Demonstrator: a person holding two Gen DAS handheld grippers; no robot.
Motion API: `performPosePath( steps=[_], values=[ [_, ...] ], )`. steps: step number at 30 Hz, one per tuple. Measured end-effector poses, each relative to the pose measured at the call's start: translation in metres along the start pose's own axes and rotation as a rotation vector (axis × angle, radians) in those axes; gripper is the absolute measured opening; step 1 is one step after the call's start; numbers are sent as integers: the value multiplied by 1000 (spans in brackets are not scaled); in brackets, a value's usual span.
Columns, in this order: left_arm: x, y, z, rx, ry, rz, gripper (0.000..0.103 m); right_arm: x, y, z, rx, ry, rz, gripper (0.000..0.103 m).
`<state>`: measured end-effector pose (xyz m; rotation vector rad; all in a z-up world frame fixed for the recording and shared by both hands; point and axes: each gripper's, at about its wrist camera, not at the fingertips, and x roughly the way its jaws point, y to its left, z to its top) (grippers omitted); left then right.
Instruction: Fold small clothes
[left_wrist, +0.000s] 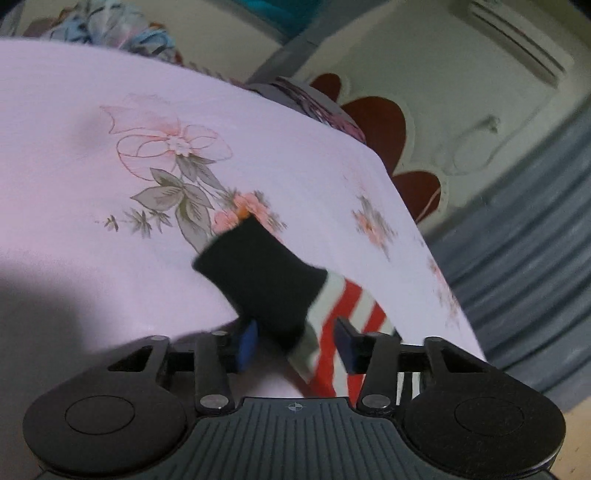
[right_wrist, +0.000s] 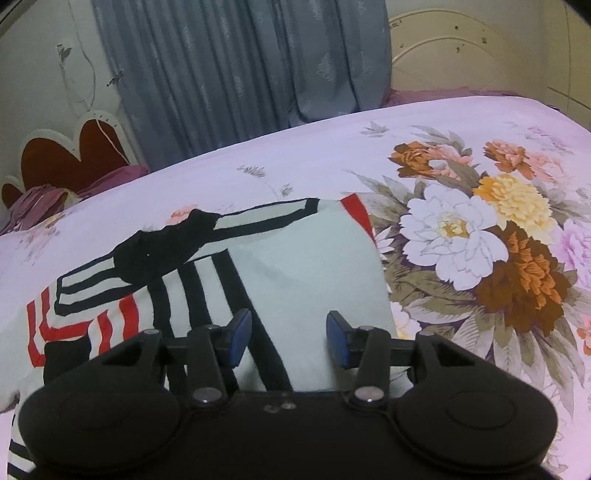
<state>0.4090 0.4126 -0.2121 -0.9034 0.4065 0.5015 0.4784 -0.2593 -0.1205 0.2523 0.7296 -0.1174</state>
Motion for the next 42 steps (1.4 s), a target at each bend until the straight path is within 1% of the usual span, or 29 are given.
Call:
performPosePath(
  steps=[1, 2, 4, 5, 6, 8, 11, 13, 17, 20, 23, 26, 28, 31, 33, 37, 38, 40, 41, 42],
  values=[
    [4, 3, 2, -14, 1, 0, 33, 0, 0, 0, -1, 0, -6, 44],
    [8, 4, 4, -22, 3, -2, 20, 0, 0, -1, -1, 1, -11, 43],
    [13, 7, 7, -25, 17, -10, 5, 3, -3, -3, 0, 17, -16, 37],
    [15, 6, 7, -26, 15, -16, 5, 6, -4, -4, 1, 30, -19, 26],
    [12, 4, 5, -10, 5, -20, 4, 9, -5, -6, -1, 44, -26, 20],
    [6, -8, 1, 40, -8, -33, 4, 10, -6, -9, -3, 53, -39, 21],
    [-1, -37, -8, 117, -14, -102, 4, 7, -7, -12, -17, 49, -46, 22],
    [-4, -66, -20, 183, 5, -152, 4, 5, -7, -12, -29, 44, -50, 23],
    [-9, -135, -59, 332, 77, -262, 4, 1, -10, -8, -35, 24, -39, 24],
    [-14, -190, -99, 481, 127, -310, 4, 0, -14, -4, -28, 14, -18, 24],
    [-16, -243, -141, 585, 192, -381, 4, -1, -17, -2, -18, 9, 9, 24],
    [-20, -283, -180, 677, 249, -429, 4, -4, -21, 0, -15, 4, 30, 25],
    [-19, -308, -205, 733, 287, -448, 4, -6, -26, 1, -6, 4, 49, 25],
    [-22, -337, -237, 779, 329, -459, 4, -8, -35, 2, 10, 16, 76, 25],
    [-28, -348, -261, 818, 363, -470, 4, -10, -40, 3, 12, 16, 83, 25],
    [-37, -361, -309, 906, 435, -469, 4, -10, -50, 4, 28, 24, 102, 25],
    [-37, -362, -322, 943, 455, -465, 4, -9, -52, 4, 31, 29, 107, 26],
    [-29, -364, -346, 1031, 527, -450, 5, -7, -55, 5, 40, 45, 123, 30],
    [-31, -366, -356, 1083, 520, -441, 5, -6, -56, 4, 42, 50, 131, 36],
    [-34, -364, -361, 1118, 488, -448, 7, -5, -56, 5, 43, 54, 145, 40]
  ],
)
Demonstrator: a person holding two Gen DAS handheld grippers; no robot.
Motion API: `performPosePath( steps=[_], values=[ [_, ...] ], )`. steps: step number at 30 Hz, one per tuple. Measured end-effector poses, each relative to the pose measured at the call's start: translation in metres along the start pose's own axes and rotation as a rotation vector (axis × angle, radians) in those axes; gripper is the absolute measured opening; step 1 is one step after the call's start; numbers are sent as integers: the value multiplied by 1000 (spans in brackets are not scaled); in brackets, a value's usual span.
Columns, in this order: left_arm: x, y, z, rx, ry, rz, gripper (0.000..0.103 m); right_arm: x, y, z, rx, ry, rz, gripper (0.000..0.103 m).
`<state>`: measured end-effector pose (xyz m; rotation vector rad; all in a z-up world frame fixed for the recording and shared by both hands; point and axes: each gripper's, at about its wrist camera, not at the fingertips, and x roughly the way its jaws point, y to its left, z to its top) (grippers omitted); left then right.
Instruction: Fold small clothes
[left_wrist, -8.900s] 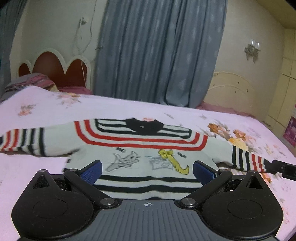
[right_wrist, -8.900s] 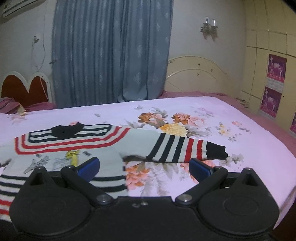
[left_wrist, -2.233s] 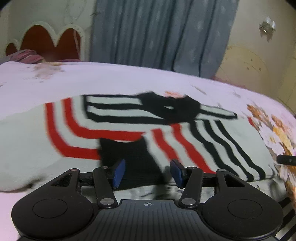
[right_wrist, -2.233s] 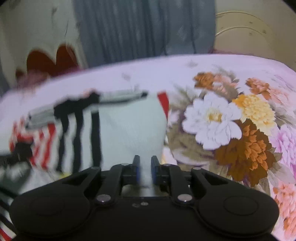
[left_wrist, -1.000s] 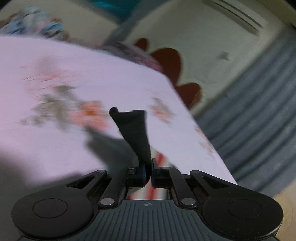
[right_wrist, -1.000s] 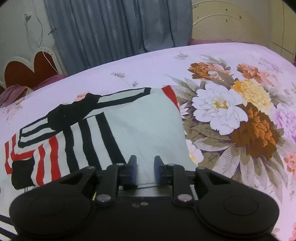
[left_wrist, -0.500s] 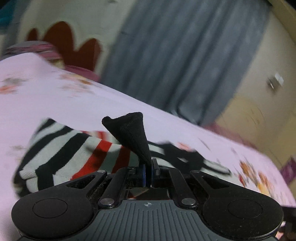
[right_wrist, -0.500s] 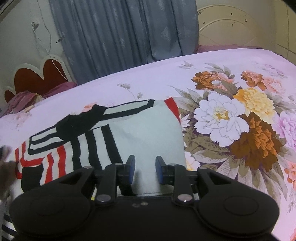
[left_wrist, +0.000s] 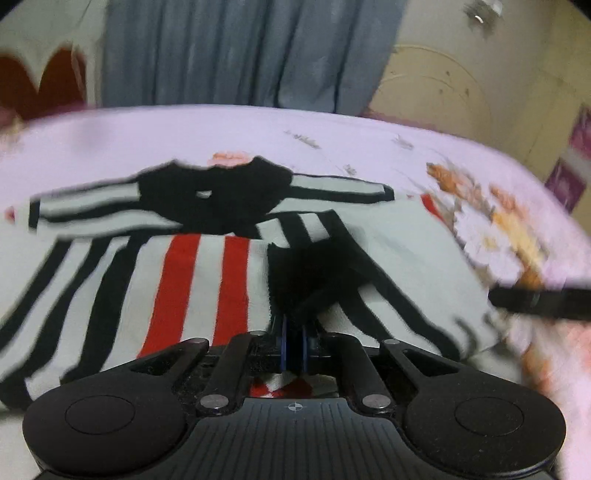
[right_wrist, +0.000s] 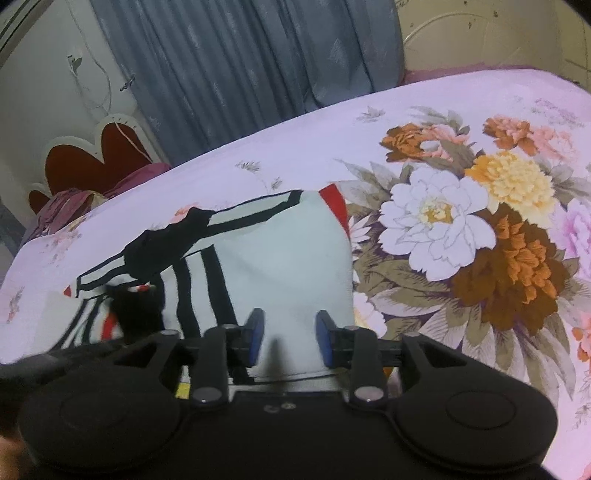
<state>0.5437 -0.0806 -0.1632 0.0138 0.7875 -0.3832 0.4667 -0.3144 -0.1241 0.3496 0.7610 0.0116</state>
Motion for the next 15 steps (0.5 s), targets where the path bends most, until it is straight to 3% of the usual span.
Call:
performPosePath(
  steps=[1, 2, 4, 6, 9, 15],
  values=[
    [-1, -4, -3, 24, -4, 1, 21, 0, 1, 0, 3, -1, 18, 48],
    [-3, -7, -3, 35, -4, -29, 43, 0, 2, 1, 7, -4, 43, 53],
    [-14, -7, -5, 27, -33, -64, 56, 2, 10, 2, 11, -3, 102, 53],
    [-34, 0, -10, 34, -80, -13, 56, 8, 19, 4, 12, 8, 153, 53],
    [-72, 37, -24, -49, -140, 45, 56, 24, 32, 5, 15, 43, 183, 52],
    [-140, 115, -75, -131, -191, 301, 56, 52, 43, 2, 55, 91, 207, 51]
  ],
)
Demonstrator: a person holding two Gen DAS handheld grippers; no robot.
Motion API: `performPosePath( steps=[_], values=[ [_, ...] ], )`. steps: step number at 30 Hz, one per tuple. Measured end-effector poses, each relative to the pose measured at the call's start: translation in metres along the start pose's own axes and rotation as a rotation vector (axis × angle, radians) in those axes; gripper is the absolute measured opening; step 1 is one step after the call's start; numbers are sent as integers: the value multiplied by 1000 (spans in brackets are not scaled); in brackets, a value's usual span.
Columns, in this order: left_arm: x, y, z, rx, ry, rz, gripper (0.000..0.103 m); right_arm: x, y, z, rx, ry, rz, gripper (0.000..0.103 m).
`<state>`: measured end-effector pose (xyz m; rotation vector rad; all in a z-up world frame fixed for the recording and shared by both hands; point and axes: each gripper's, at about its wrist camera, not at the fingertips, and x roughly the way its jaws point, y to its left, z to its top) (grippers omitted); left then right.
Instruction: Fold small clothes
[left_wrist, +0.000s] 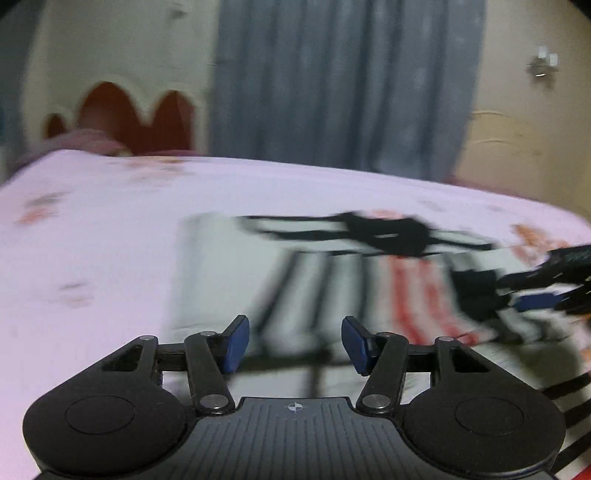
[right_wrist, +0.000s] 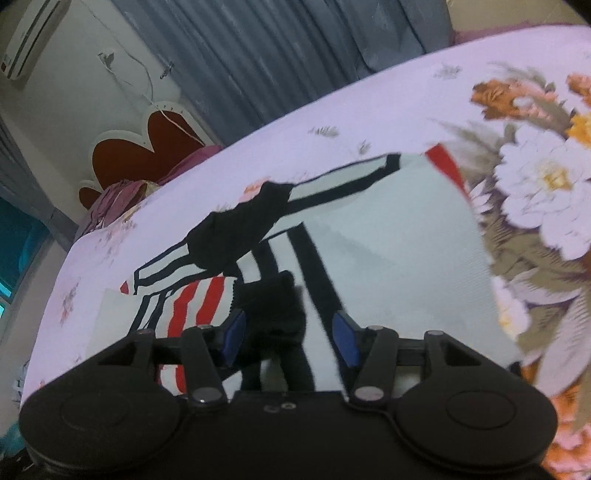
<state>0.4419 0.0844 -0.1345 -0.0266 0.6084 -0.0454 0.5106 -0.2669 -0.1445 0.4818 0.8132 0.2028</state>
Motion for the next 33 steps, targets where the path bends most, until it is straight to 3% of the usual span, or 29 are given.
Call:
performPosePath(
  steps=[2, 6, 7, 8, 9, 10, 12, 17, 21, 28, 33],
  values=[
    [-5, 22, -9, 3, 17, 59, 56, 6, 5, -2, -10, 9, 0, 50],
    [11, 38, -17, 25, 51, 95, 56, 18, 16, -5, -44, 33, -21, 45],
    [16, 38, -16, 35, 47, 101, 50, 21, 20, -6, -62, 38, -41, 41],
    [21, 39, -13, 37, 43, 98, 45, 24, 23, -7, -80, 42, -59, 36],
    [27, 40, -10, 38, 52, 95, 42, 26, 25, -8, -99, 44, -78, 18],
    [35, 40, -8, 48, 79, 98, 38, 27, 28, -8, -125, 43, -92, 7],
    [44, 40, -8, 56, 95, 88, 38, 25, 35, -6, -180, 26, -94, 8],
    [44, 47, -14, 45, 91, 41, 26, -19, 44, 4, -272, -159, -128, 8],
    [48, 47, -11, 34, 102, 35, 25, 4, 15, -2, -215, -26, -180, 8],
    [49, 51, -10, 17, 108, 11, 25, -2, 19, -10, -233, -59, -187, 8],
    [47, 48, -10, 32, 97, 24, 25, 7, 22, -8, -241, -37, -207, 8]
  ],
)
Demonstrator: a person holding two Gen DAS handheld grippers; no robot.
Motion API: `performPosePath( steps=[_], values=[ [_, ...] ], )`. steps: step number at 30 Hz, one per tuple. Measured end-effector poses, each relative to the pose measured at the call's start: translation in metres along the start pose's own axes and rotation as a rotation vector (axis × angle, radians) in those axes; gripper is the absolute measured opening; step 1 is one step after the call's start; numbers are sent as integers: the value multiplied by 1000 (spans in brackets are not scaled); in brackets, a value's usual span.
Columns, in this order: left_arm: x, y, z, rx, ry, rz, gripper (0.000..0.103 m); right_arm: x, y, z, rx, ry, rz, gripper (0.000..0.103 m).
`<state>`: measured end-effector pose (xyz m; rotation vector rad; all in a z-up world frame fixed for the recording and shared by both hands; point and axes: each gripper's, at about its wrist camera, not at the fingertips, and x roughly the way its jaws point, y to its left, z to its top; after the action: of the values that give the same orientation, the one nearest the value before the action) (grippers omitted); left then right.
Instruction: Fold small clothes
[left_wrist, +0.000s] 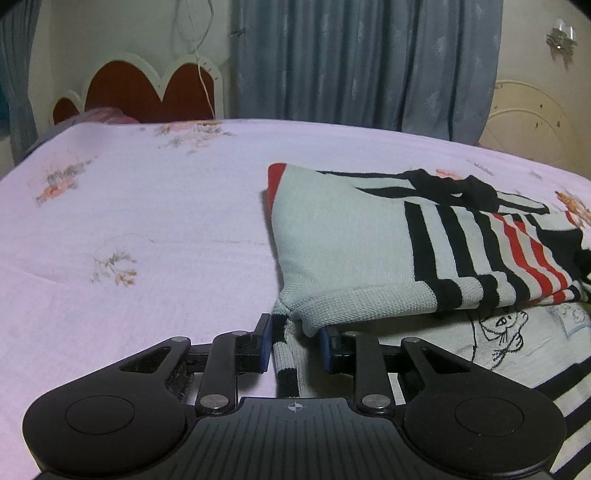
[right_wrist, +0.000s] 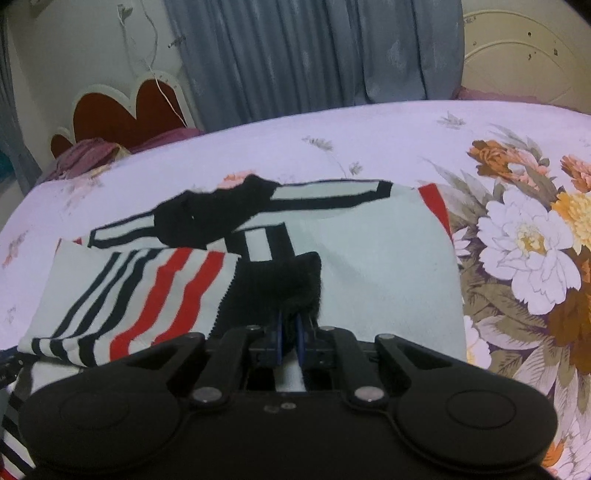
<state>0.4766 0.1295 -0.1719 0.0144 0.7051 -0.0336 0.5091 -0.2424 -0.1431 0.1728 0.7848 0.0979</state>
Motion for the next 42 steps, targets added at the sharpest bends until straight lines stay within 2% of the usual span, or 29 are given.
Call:
performPosePath(
  steps=[3, 7, 10, 13, 16, 17, 18, 19, 20, 22, 23, 25, 26, 27, 31, 33, 36, 39, 42],
  values=[
    [0, 5, -1, -43, 4, -16, 25, -10, 1, 2, 11, -44, 16, 8],
    [1, 11, -1, -112, 8, -30, 25, 1, -1, -3, -1, 32, -2, 8],
    [4, 9, -2, -109, 11, -25, 25, -8, 1, -5, 0, -3, 10, 8],
    [5, 10, -1, -96, 22, -36, 25, 4, -5, -9, 11, 62, 3, 10],
    [-8, 19, 3, -108, 41, -68, 26, -7, -5, -4, 12, 59, -7, 18],
    [-20, 23, 4, -121, 15, -66, 33, -15, -4, -3, 0, 27, -33, 24],
    [-34, 24, 5, -149, -28, -69, 38, -25, -3, 0, -10, -11, -49, 25],
    [-42, 22, 8, -170, -53, -77, 46, -32, -3, 3, -2, -41, -38, 25],
    [-44, 15, 11, -174, -66, -98, 47, -36, -1, 6, 16, -58, -5, 24],
    [-34, -10, 18, -130, -81, -146, 47, -30, 9, 8, 14, -53, 49, 24],
    [-25, -22, 20, -107, -80, -160, 47, -23, 16, 6, -9, -37, 47, 23],
    [0, -45, 22, -69, -24, -163, 47, -1, 26, 0, -44, 28, 38, 18],
    [16, -52, 21, -55, 44, -151, 47, 11, 28, -5, -51, 78, 9, 17],
    [23, -54, 18, -56, 47, -152, 49, 12, 27, -9, -51, 62, 7, 17],
    [26, -42, 25, -90, 60, -193, 50, 3, 22, -5, -38, 49, 8, 20],
    [25, -36, 34, -79, 40, -184, 50, -4, 18, 0, -23, 5, -1, 24],
    [39, -28, 61, -68, 12, -161, 50, 3, 9, 13, 5, -13, -4, 23],
    [71, -21, 90, -32, 17, -140, 50, 20, 15, 30, 0, -15, 31, 19],
    [114, -9, 104, -30, 66, -125, 50, 54, 19, 42, -21, 42, -63, 17]
  ],
)
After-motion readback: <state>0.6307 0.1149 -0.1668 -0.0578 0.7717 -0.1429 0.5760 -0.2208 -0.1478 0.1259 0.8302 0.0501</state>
